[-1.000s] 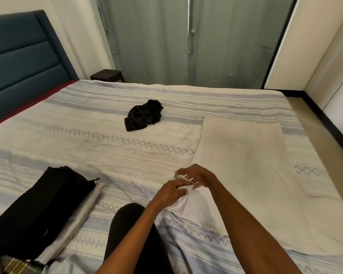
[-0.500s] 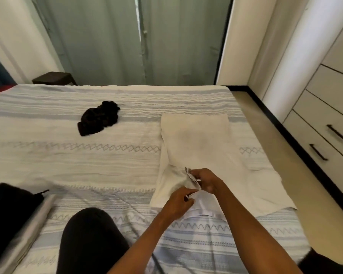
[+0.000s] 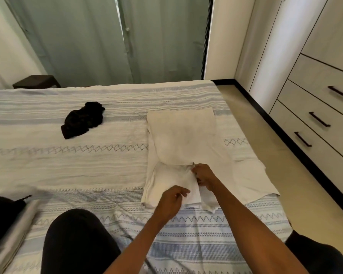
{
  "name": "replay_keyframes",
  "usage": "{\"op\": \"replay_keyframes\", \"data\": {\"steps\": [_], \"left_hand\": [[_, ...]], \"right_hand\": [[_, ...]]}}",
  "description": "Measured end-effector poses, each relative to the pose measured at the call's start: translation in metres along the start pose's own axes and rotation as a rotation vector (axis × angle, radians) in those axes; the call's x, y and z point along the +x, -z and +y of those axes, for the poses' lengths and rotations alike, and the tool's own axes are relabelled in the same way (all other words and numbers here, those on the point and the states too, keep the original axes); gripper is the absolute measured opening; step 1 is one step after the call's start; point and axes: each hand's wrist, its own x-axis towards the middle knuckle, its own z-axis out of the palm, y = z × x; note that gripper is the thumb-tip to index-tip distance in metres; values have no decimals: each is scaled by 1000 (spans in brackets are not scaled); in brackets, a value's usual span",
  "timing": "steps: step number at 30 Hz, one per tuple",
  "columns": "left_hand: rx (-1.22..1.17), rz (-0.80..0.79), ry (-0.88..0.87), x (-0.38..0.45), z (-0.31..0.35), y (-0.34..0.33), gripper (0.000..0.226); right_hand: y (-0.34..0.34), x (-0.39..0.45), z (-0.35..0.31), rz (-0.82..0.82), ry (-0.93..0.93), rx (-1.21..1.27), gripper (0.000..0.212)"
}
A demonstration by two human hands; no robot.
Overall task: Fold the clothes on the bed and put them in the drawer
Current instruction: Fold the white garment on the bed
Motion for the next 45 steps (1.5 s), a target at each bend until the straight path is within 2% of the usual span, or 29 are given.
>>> {"op": "replay_keyframes", "data": {"steps": [3, 5, 7, 10, 13, 16, 20, 24, 28, 30, 32, 35, 42, 45], "left_hand": [[249, 156, -116, 1, -18, 28, 44], [417, 173, -59, 1, -30, 51, 41], [519, 85, 52, -2, -43, 70, 43], [636, -158, 268, -17, -57, 87, 71], [574, -115, 348, -33, -66, 92, 74], [478, -12, 357, -35, -63, 93, 71], [552, 37, 260, -40, -56, 87, 53], [631, -24, 117, -41, -55, 85, 52], [726, -114, -62, -40, -57, 85, 46], [729, -159, -119, -40, -59, 84, 43], [703, -193, -149, -40, -65, 82, 41], [578, -220, -114, -41, -69, 81, 38], [454, -190, -27, -39, -57, 84, 38], [458, -272, 1, -37, -58, 82, 35]], "right_hand": [[1, 7, 5, 90, 133, -69, 18], [2, 13, 14, 82, 114, -110, 12], [3, 13, 21, 66, 52, -133, 17], [2, 15, 25, 56, 21, -222, 35], [-10, 17, 23, 16, 47, -322, 21], [-22, 13, 22, 84, 122, -236, 15], [-27, 4, 21, 129, 188, -131, 25], [-7, 0, 9, 174, 318, -62, 22], [28, -6, -2, 212, 335, 9, 19], [40, -5, 10, 230, 301, -49, 20], [45, -1, 33, 236, 273, -207, 22], [45, 1, 58, 239, 270, -338, 18], [48, -7, 50, 351, 368, -273, 24], [56, -5, 55, 376, 327, -304, 24]]}}
